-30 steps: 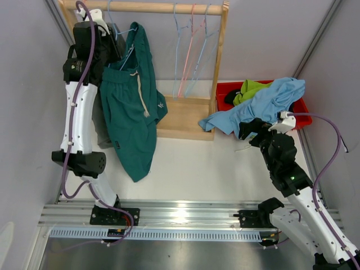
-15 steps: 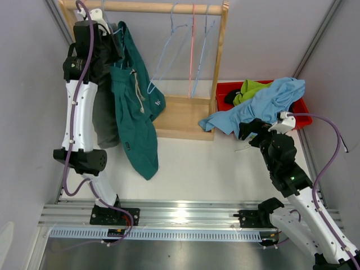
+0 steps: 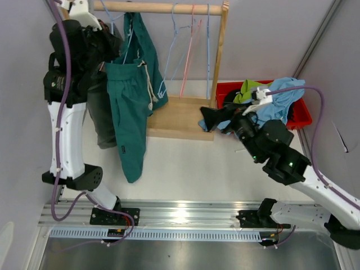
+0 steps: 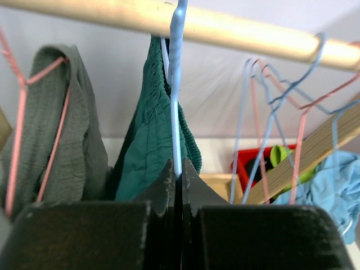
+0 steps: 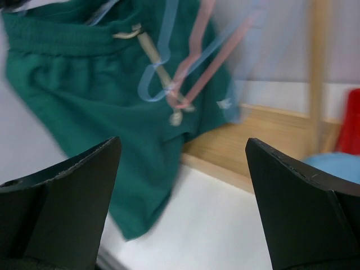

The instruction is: Remove the shorts from the hanger

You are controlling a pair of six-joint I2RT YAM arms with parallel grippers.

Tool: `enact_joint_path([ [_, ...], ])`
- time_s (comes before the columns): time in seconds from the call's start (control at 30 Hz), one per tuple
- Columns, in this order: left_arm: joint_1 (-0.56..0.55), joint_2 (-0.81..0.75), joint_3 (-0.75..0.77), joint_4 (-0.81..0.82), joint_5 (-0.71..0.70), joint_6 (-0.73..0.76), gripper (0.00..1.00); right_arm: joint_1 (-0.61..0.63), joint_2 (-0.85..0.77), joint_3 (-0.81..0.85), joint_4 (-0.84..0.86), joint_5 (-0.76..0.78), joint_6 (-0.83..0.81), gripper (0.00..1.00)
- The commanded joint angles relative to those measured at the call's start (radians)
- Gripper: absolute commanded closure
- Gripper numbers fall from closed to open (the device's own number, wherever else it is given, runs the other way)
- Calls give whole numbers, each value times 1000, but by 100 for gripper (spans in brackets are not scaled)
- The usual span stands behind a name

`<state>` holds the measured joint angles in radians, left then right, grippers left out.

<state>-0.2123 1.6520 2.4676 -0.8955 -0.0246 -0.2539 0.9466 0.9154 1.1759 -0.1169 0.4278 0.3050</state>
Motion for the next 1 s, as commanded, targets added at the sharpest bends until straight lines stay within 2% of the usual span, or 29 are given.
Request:
enact_joint_path([
  [0.0,-1,-81,-13,135,17,-28,100,173,156,172,94,120,-138,1],
  [0.13,-1,-103,-96,156,17,-28,100,335,388,370,97,132,-172,1],
  [0.33,-1,-132,-150,176,51,-22,100,434,702,677,82,95,-179,0],
  [0.47,1,-132,-145,173,67,-27,100,458,850,853,28,100,-173,1],
  [0.67,7,-150,-127,159,100,-48,100,458,935,890,52,132,-179,1],
  [0.97,25,-204,-177,171,146,-73,100,455,1022,901,94,189,-188,2],
])
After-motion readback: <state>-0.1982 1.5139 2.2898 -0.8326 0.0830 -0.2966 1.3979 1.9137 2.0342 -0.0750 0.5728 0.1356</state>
